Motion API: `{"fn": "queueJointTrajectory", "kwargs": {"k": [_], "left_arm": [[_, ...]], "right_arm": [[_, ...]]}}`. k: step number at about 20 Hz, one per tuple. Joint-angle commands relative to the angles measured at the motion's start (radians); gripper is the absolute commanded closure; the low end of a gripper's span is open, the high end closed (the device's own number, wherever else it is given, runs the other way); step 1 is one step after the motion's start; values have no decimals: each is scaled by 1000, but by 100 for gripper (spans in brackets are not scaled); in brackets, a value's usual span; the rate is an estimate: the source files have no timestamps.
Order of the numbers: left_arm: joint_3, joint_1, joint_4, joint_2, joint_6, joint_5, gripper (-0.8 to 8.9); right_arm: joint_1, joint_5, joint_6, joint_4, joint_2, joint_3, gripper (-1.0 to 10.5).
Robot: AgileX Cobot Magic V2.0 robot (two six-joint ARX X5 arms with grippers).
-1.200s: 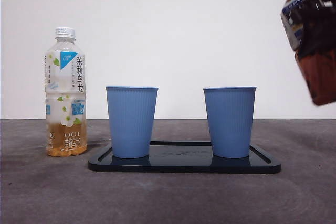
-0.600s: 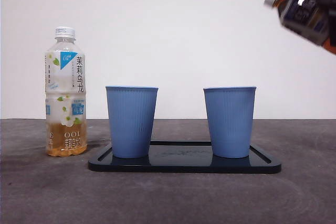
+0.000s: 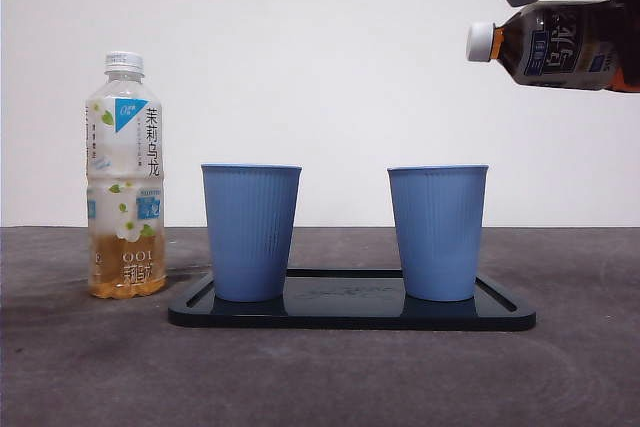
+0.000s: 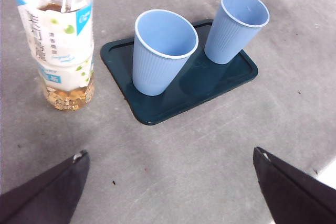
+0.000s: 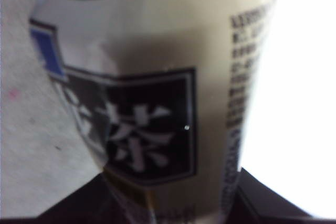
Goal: Pour the drink into the cup
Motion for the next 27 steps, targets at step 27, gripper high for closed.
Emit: {"fn": "queueJointTrajectory", "kwargs": {"k": [27], "left_arm": [[19, -30, 8, -16, 7, 5, 312]], "right_arm": [[76, 194, -143, 43, 158, 37, 852]]}}
